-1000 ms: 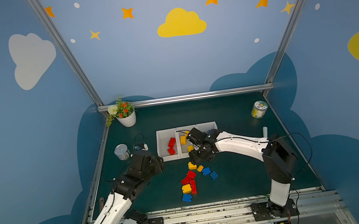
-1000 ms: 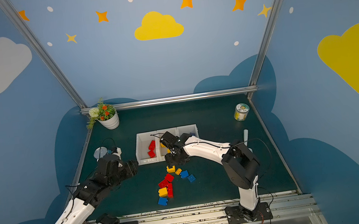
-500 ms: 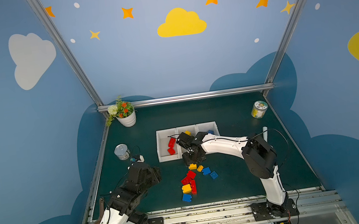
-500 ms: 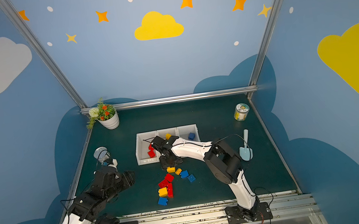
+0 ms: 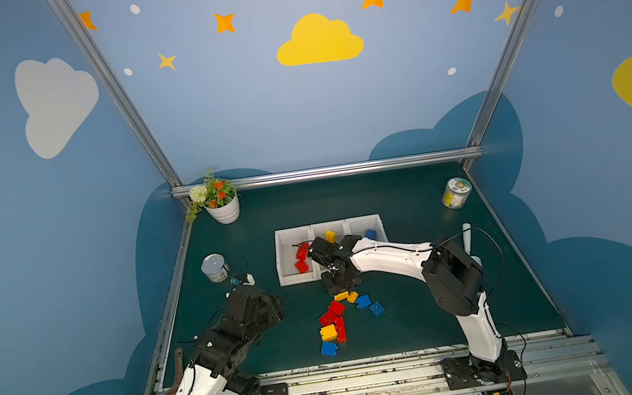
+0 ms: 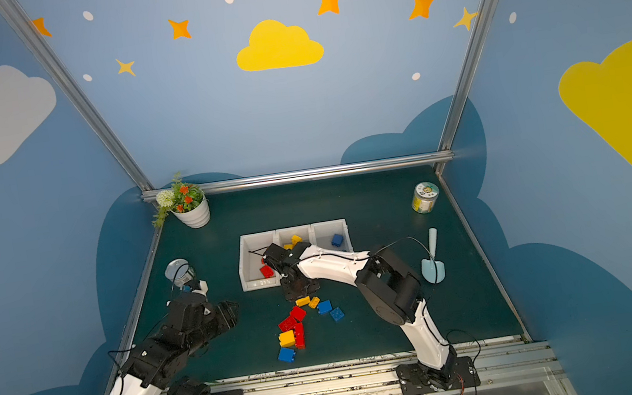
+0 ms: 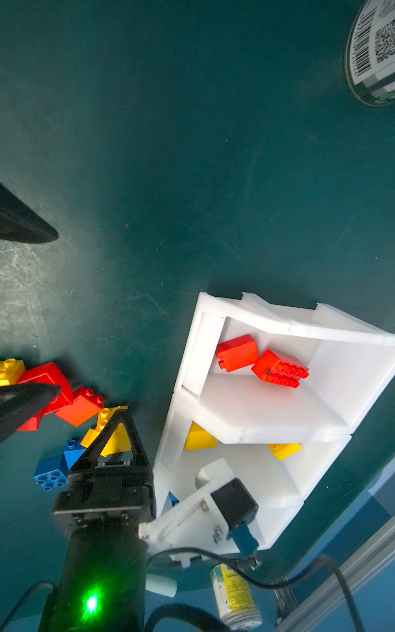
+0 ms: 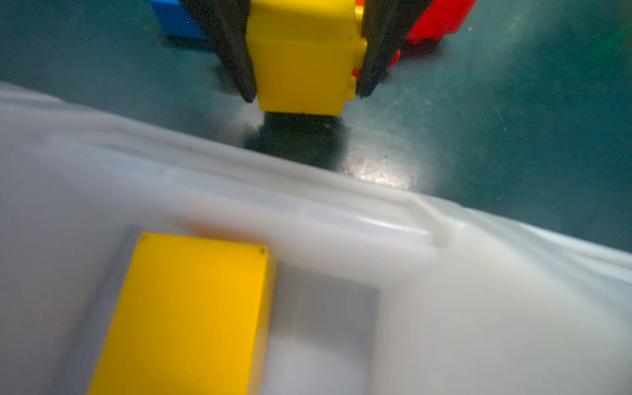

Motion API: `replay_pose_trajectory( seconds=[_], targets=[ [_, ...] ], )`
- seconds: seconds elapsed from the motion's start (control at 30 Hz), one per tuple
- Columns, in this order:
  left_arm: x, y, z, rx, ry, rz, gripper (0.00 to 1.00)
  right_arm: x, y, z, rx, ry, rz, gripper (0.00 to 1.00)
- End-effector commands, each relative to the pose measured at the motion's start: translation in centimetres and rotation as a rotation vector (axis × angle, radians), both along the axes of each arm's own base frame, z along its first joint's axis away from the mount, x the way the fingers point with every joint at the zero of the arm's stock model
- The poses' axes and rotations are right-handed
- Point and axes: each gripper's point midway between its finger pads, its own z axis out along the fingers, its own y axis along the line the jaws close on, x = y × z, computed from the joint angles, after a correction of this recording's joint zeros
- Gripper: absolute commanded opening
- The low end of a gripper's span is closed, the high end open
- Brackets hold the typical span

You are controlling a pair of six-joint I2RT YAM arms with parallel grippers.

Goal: Sort the legos into containers by color
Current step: 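Carry the yellow brick into the middle compartment and open the right gripper, then withdraw the right gripper toward the pile while the left gripper reaches the pile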

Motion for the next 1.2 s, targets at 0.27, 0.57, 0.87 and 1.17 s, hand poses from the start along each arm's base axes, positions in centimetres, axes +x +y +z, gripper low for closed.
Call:
replay_pose_trajectory(
  seconds=[0.27,0.57,0.87,1.17],
  targets=[
    [0.0,-0.9,-0.4,-0.045,0.015,-0.025,0.65,9.1,0.1,7.0,0.076,-0.139,0.022,0.31],
    [-0.3,-1.3,-0.9,-0.066,0.037,-0.035,0.65,10.9,0.4,7.7,0.074,-0.160,0.013,0.69],
    [-0.2,-1.8,-1.0,-0.077,0.046,-0.052,0.65,10.4,-0.2,10.0,0.107,-0.190,0.012,0.70],
    [-0.1,-2.6,-1.2,-0.078,0.068,-0.089,0.65,8.5,-1.7,12.1,0.139,-0.192,0.012,0.70]
  ],
)
